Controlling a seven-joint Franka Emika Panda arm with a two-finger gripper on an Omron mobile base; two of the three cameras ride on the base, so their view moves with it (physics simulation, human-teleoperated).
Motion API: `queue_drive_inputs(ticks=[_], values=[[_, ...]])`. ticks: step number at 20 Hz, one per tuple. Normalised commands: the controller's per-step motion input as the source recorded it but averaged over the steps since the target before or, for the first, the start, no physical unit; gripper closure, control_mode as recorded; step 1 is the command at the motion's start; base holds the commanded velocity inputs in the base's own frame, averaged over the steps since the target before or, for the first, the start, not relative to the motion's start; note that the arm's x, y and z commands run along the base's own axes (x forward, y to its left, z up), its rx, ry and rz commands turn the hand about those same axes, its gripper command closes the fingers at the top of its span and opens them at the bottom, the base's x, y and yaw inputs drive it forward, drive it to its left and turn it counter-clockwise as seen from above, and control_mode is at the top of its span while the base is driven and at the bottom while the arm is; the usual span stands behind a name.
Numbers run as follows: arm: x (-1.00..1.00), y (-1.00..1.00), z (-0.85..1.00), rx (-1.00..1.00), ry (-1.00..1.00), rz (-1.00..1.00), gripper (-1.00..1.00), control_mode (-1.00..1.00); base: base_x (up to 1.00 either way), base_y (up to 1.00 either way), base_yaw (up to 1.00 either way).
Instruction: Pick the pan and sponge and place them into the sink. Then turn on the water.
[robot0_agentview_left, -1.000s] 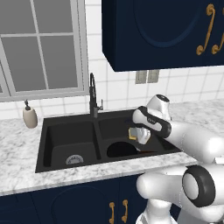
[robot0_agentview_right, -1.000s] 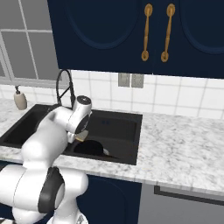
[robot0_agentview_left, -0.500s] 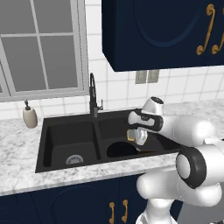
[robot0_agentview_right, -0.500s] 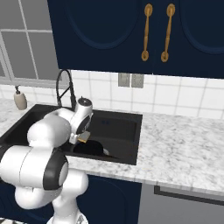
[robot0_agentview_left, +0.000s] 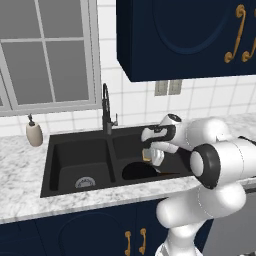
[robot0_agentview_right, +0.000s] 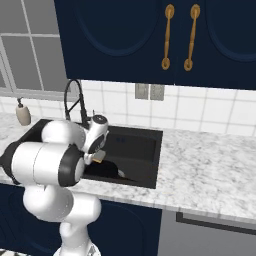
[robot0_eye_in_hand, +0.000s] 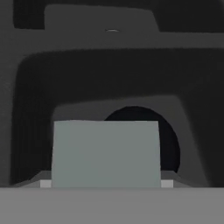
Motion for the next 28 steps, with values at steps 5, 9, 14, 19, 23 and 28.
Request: queue_drive_inputs(ticks=[5,9,14,19,23,28], values=[[0.42,0.0,-0.36,0.0,0.0,0.03,1.0,-1.0,0.0,0.0,0.0],[0.23,0.0,-0.37,0.0,0.0,0.04,1.0,-1.0,0.0,0.0,0.0],[0.21,0.0,-0.35,0.0,0.0,0.04,1.0,-1.0,0.0,0.0,0.0],[0.24,0.0,-0.29,0.0,0.0,0.05,1.0,-1.0,0.0,0.0,0.0],[0.23,0.0,-0.26,0.0,0.0,0.05,1.0,-1.0,0.0,0.0,0.0],[0.32,-0.01,-0.24,0.0,0.0,0.05,1.0,-1.0,0.0,0.0,0.0]])
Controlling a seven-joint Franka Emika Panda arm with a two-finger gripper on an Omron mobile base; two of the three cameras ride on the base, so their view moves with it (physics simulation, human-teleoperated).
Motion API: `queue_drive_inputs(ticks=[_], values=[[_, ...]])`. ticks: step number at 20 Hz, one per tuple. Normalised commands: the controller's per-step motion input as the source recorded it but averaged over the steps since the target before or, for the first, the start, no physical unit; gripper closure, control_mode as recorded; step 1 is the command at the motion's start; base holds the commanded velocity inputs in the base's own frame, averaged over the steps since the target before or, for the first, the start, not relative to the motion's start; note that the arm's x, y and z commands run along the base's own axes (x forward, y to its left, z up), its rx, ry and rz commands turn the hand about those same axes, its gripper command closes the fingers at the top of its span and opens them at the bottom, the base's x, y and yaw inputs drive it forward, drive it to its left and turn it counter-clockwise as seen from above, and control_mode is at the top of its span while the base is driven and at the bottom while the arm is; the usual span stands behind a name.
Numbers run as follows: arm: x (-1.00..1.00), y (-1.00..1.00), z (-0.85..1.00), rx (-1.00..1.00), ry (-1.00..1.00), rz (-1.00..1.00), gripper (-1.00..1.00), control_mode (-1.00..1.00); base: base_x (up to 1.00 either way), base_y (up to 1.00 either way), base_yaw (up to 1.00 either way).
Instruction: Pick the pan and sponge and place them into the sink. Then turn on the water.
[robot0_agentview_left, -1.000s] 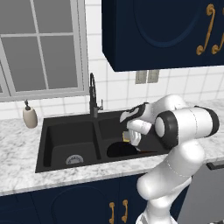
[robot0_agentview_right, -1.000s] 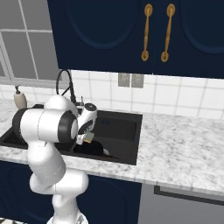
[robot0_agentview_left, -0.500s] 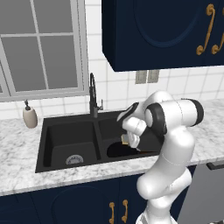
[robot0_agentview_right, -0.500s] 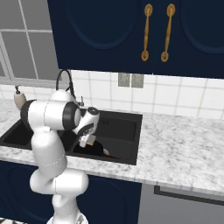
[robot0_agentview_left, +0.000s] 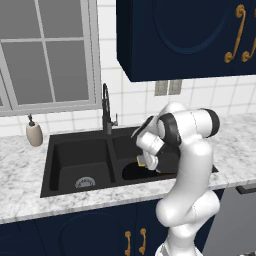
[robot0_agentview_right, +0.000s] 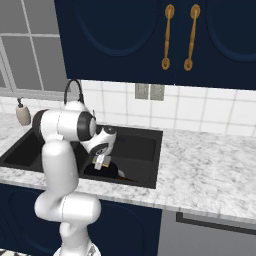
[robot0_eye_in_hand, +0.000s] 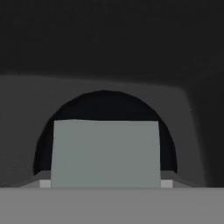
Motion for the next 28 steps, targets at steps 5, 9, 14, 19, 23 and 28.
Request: queue_drive_inputs(ticks=[5,9,14,19,23,28], values=[[0.39,-0.04,-0.24,0.0,0.0,0.05,1.0,-1.0,0.0,0.0,0.0],[0.3,-0.06,-0.31,0.0,0.0,0.06,1.0,-1.0,0.0,0.0,0.0],[0.28,-0.01,-0.32,0.0,0.0,0.06,1.0,-1.0,0.0,0.0,0.0],[0.29,0.0,-0.33,0.0,0.0,0.06,1.0,-1.0,0.0,0.0,0.0],[0.16,0.0,-0.34,0.0,0.0,0.07,1.0,-1.0,0.0,0.0,0.0],[0.0,0.06,-0.27,-0.04,0.0,0.1,1.0,-1.0,0.0,0.0,0.0]])
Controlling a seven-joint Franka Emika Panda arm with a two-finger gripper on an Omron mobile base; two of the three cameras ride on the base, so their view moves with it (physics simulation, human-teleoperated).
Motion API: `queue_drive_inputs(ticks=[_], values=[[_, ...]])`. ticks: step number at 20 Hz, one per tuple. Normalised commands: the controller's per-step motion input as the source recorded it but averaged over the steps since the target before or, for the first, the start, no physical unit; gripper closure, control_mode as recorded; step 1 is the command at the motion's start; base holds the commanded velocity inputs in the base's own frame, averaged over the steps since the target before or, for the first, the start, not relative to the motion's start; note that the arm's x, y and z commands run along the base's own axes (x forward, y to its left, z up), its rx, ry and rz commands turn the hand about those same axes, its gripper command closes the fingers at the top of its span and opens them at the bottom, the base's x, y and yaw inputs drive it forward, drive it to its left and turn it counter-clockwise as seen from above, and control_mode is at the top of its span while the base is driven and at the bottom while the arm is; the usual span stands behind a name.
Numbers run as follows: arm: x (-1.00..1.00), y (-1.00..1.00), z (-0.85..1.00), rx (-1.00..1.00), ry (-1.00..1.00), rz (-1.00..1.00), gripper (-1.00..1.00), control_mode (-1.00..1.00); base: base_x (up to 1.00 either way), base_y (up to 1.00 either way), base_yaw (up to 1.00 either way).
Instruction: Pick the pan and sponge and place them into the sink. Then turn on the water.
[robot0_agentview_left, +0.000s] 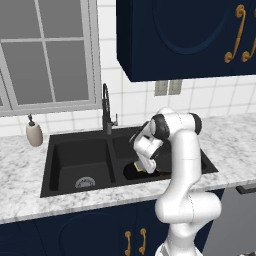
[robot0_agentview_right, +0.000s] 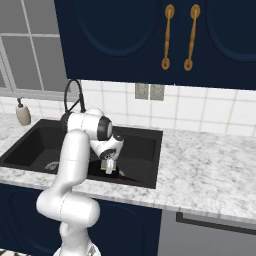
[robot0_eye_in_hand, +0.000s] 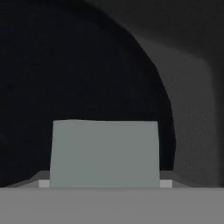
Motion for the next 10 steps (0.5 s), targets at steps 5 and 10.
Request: queue_drive_inputs(ticks=[5,10], values=[[0.13,0.04,-0.2,-0.03,0.0,0.11,1.0,-1.0,0.0,0.0,0.0],[-0.03,0.02,0.04,-0.04,-0.04,0.07,-1.0,-1.0,0.0,0.0,0.0]])
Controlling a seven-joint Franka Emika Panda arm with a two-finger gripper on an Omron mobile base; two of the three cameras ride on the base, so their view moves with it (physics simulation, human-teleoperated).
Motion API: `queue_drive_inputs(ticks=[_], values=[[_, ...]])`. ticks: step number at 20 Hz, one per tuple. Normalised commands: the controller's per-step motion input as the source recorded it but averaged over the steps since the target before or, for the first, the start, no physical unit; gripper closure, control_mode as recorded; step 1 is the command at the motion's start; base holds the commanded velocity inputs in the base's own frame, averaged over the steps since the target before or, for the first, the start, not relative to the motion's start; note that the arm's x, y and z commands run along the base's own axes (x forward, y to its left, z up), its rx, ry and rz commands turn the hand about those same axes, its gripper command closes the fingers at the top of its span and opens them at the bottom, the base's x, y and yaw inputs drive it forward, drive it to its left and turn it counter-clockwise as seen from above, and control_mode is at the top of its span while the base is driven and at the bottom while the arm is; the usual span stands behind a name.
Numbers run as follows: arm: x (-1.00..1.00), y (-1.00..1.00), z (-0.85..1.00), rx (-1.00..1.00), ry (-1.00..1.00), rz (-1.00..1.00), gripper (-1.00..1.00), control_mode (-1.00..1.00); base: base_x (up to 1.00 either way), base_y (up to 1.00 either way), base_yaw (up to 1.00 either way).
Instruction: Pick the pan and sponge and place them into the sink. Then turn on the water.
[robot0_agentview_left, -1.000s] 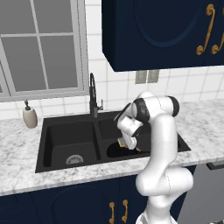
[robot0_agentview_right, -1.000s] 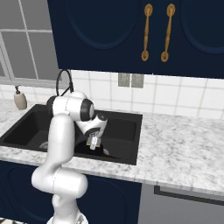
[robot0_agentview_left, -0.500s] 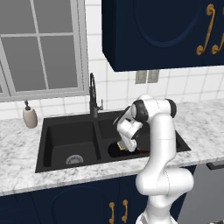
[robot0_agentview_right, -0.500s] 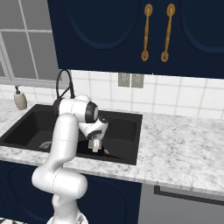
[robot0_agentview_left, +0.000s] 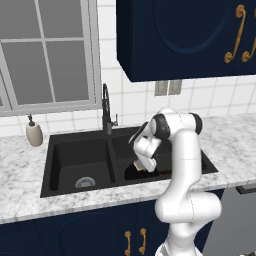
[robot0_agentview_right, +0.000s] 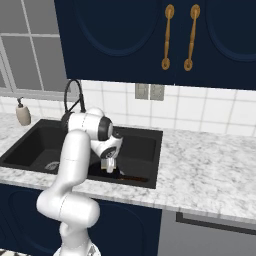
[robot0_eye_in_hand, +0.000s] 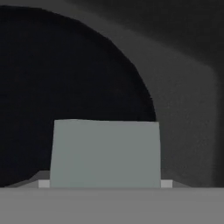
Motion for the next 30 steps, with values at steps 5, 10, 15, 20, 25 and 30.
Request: queue_drive_inputs(ticks=[5,10,15,20,25,30], values=[[-0.29,0.0,0.43,-0.02,-0.12,0.03,-1.0,-1.0,0.0,0.0,0.0],[-0.04,0.0,0.17,-0.02,-0.06,0.05,-1.0,-1.0,0.0,0.0,0.0],[-0.06,-0.02,0.46,0.0,-0.04,0.06,-1.0,-1.0,0.0,0.0,0.0],[-0.23,-0.13,0.91,0.0,-0.05,0.08,-1.0,-1.0,0.0,0.0,0.0],[-0.58,-0.13,0.86,0.0,-0.05,0.04,-1.0,-1.0,0.0,0.0,0.0],[-0.56,-0.17,0.99,0.0,-0.06,0.0,-1.0,-1.0,0.0,0.0,0.0]])
